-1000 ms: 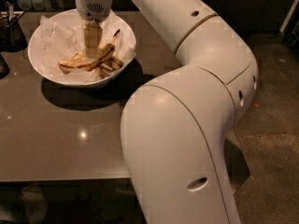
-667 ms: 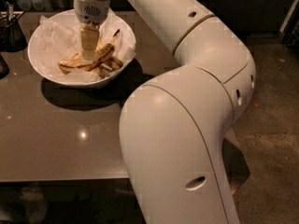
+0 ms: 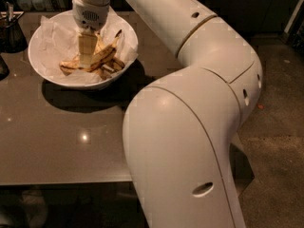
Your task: Pick banana from white bowl
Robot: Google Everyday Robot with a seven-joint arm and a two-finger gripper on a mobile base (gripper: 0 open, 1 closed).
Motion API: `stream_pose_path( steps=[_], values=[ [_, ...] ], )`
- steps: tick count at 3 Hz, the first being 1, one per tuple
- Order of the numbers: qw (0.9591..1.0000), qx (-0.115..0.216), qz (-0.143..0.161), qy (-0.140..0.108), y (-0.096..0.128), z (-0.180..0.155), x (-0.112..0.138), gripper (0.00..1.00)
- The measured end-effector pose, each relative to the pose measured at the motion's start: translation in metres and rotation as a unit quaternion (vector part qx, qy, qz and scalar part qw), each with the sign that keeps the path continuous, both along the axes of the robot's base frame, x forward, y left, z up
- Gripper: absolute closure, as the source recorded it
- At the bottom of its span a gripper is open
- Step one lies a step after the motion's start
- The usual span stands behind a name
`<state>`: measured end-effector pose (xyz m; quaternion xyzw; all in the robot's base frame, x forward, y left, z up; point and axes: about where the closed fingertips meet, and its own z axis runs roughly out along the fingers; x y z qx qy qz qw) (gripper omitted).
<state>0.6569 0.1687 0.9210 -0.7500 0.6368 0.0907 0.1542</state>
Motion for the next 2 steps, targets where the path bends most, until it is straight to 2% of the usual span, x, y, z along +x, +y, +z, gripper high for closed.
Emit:
stream_pose_path(
  steps=[2],
  values=[
    [0.9999, 0.003, -0.003, 0.016, 0.0054, -0.0097, -0.0013, 0.37]
  ],
)
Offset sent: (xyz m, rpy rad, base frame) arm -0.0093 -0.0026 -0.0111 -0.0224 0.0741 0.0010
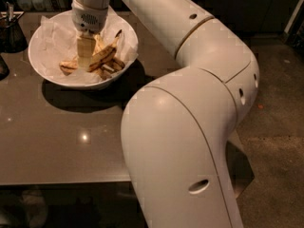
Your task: Pick banana from white bowl
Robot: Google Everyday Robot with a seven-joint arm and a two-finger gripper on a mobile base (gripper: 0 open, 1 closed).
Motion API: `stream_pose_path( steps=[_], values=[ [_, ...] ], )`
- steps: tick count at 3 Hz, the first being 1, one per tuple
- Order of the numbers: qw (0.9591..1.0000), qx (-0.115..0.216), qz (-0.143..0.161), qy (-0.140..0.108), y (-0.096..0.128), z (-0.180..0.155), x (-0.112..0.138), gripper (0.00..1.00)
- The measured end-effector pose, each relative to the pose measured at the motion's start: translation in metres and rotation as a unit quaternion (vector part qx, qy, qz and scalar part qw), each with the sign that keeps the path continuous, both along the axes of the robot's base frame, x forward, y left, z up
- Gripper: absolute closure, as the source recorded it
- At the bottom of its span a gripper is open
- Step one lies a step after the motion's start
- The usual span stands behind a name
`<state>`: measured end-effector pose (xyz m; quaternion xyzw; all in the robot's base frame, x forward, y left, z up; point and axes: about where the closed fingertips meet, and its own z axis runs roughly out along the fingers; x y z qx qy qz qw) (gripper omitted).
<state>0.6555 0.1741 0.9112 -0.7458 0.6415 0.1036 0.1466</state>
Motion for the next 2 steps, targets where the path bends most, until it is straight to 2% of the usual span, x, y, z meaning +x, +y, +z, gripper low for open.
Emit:
stream_pose_path(
  steps=[2],
  values=[
    [0.9999, 0.006, 0.003, 0.013, 0.0089, -0.0111, 0.0052, 0.39]
  ],
)
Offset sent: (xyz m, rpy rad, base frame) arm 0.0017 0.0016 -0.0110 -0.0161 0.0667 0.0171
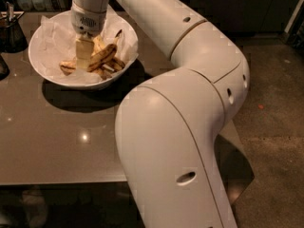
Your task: Pick banana from white bowl
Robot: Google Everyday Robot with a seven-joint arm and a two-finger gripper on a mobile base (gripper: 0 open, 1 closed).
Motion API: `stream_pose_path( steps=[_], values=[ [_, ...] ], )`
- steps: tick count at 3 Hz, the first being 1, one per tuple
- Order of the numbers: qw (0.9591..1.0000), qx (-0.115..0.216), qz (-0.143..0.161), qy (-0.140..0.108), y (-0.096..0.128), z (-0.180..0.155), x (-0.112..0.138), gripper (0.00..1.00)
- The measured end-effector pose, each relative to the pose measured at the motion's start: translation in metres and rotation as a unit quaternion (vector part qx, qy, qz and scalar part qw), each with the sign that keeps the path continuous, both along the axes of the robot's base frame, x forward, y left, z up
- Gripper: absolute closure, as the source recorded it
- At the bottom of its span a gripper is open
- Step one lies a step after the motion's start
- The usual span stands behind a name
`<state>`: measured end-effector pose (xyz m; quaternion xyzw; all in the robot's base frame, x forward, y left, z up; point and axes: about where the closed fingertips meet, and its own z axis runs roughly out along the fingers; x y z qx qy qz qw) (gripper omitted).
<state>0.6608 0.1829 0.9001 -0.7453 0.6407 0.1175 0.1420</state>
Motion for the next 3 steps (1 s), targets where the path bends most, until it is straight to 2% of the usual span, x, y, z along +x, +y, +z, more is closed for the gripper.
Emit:
stream_pose_path(
  steps=[3],
  values=[
    [0.9997, 0.009, -0.006, 0.024, -0.001, -0.021, -0.002, 0.41]
  ],
)
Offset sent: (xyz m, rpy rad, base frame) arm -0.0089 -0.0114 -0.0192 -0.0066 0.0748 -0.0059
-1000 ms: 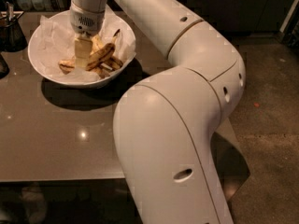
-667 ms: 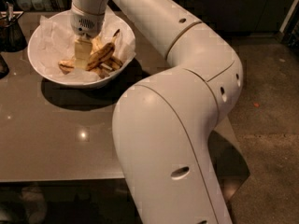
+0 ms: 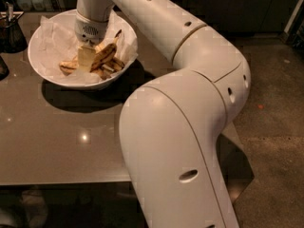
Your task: Pick banana from white bowl
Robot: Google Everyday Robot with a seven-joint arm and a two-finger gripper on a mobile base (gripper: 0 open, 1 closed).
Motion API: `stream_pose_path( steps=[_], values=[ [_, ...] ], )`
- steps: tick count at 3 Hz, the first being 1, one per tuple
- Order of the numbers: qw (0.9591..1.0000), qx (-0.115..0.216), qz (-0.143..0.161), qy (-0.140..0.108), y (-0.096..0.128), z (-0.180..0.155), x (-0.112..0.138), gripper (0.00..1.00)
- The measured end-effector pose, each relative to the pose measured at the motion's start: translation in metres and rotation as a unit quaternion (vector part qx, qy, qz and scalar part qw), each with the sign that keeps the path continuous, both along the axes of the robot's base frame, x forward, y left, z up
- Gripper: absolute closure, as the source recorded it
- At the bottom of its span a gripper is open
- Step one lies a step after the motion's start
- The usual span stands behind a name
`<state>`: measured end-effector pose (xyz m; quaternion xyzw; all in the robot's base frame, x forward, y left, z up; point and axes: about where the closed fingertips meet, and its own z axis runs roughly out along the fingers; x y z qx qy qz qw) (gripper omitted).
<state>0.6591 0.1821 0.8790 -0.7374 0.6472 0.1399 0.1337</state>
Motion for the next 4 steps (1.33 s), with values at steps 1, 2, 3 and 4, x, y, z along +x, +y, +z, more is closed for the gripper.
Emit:
stream_pose_path(
  steps=[1, 2, 3, 4],
  values=[
    [0.9999, -0.013, 0.008, -0.005, -0.003, -0.004, -0.004, 0.57],
    [0.9999, -0.009, 0.007, -0.006, 0.0, -0.006, -0.002, 0.8],
    [0.9999, -0.009, 0.007, -0.006, 0.0, -0.006, -0.002, 1.0],
    [0.9997, -0.002, -0.001, -0.022, -0.006, 0.006, -0.007, 1.0]
  ],
)
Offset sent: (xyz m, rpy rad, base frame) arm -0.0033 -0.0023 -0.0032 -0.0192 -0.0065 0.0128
